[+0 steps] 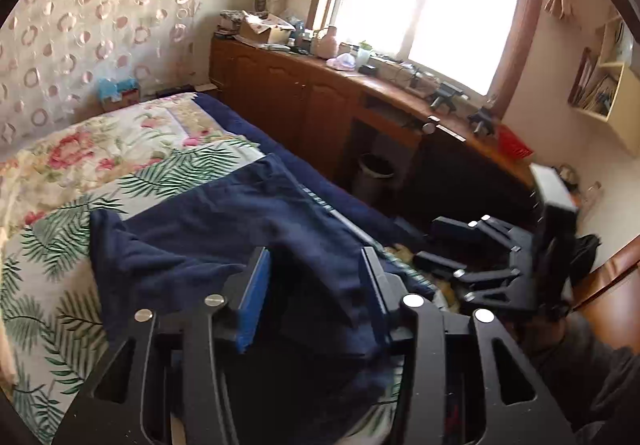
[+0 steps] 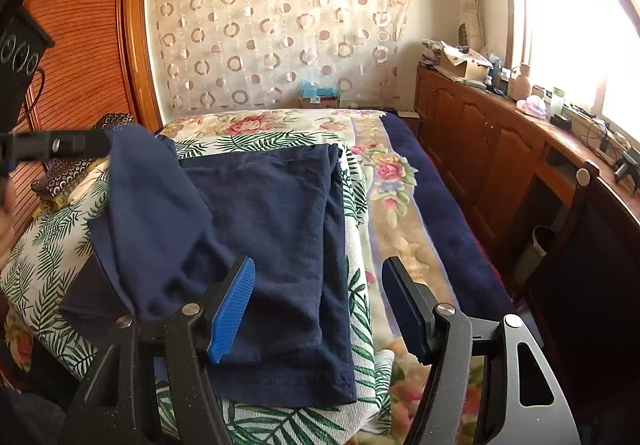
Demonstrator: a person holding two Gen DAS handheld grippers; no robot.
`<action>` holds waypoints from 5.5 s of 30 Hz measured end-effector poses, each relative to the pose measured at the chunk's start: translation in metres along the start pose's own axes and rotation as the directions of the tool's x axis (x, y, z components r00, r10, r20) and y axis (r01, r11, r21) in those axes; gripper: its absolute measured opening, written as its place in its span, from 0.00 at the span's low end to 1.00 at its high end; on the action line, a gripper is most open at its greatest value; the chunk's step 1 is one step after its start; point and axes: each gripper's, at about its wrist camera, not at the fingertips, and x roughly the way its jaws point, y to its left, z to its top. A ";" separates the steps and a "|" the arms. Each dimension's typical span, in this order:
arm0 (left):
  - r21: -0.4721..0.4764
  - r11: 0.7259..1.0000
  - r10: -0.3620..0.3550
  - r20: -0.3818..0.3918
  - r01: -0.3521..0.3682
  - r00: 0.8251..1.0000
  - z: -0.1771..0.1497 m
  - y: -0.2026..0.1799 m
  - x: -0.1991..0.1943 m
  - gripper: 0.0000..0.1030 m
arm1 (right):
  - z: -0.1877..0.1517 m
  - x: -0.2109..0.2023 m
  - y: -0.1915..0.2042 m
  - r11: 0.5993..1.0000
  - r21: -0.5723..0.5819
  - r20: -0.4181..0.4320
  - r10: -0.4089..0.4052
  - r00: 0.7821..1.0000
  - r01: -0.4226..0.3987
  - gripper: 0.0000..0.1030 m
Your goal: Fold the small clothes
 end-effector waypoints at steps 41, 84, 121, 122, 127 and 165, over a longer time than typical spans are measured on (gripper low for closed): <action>-0.250 0.891 0.407 0.071 -0.379 0.910 -0.110 0.121 -0.114 0.71 | 0.058 0.083 0.090 0.927 -0.245 -0.126 0.260 0.957 -0.284 0.66; -0.244 0.915 0.339 0.038 -0.321 0.940 -0.126 0.102 -0.091 0.71 | 0.216 0.123 -0.146 0.989 -0.109 -0.108 0.093 0.990 -0.105 0.04; -0.157 0.958 0.235 -0.046 -0.239 0.971 -0.128 0.049 -0.023 0.71 | 0.058 0.045 -0.112 0.987 -0.067 -0.264 0.122 0.957 -0.144 0.35; -0.157 0.959 0.231 -0.051 -0.236 0.972 -0.129 0.048 -0.021 0.71 | 0.057 0.047 -0.111 0.987 -0.067 -0.268 0.120 0.956 -0.143 0.35; -0.157 0.963 0.210 -0.076 -0.219 0.975 -0.133 0.045 -0.014 0.71 | 0.057 0.045 -0.107 0.984 -0.084 -0.257 0.130 0.958 -0.156 0.05; -0.190 0.974 0.103 -0.101 -0.120 0.990 -0.131 0.035 0.004 0.51 | 0.042 0.015 -0.132 0.999 0.011 -0.204 0.049 0.978 -0.048 0.40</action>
